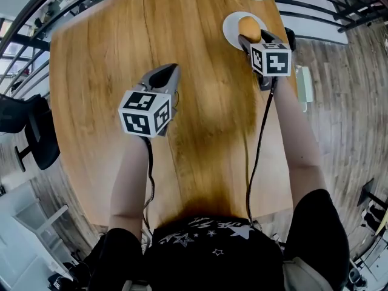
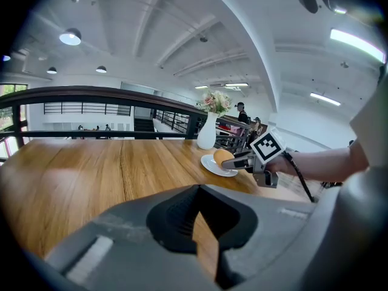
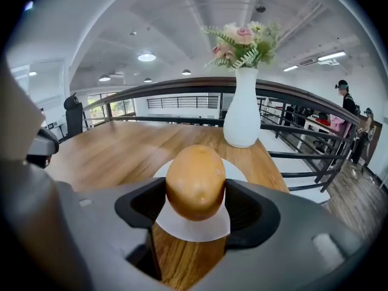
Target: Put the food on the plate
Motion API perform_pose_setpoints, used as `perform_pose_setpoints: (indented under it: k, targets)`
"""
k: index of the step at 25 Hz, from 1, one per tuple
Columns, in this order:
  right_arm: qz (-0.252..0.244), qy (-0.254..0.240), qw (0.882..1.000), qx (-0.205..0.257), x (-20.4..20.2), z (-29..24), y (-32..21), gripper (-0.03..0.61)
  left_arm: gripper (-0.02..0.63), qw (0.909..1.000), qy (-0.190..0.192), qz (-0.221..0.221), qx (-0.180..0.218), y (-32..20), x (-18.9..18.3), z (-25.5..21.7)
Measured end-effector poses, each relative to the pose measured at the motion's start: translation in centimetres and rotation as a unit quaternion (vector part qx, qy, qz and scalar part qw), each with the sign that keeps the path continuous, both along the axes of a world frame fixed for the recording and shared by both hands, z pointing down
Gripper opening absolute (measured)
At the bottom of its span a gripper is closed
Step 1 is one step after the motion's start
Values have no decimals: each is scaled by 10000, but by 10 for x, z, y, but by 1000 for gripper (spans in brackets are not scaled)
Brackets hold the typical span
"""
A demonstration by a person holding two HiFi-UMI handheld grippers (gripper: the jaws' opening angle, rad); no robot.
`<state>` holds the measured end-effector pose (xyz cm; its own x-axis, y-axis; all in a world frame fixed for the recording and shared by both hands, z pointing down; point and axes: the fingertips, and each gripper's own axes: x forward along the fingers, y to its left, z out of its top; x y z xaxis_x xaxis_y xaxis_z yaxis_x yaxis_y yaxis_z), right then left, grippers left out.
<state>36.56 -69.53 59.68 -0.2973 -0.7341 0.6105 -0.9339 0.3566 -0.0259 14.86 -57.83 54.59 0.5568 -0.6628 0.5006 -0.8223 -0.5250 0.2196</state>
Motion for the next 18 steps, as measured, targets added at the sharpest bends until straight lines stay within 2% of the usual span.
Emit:
perform_pose_setpoints:
  k: [13,18]
  targets:
    - [77,205,9997,46,-2,2,-9,313,-2,10000,-4,-15,-34,2,-6,0]
    - [34,196,9998,27,-3,2,-8,345,-2,10000,-38,-43,-8,3,-8,0]
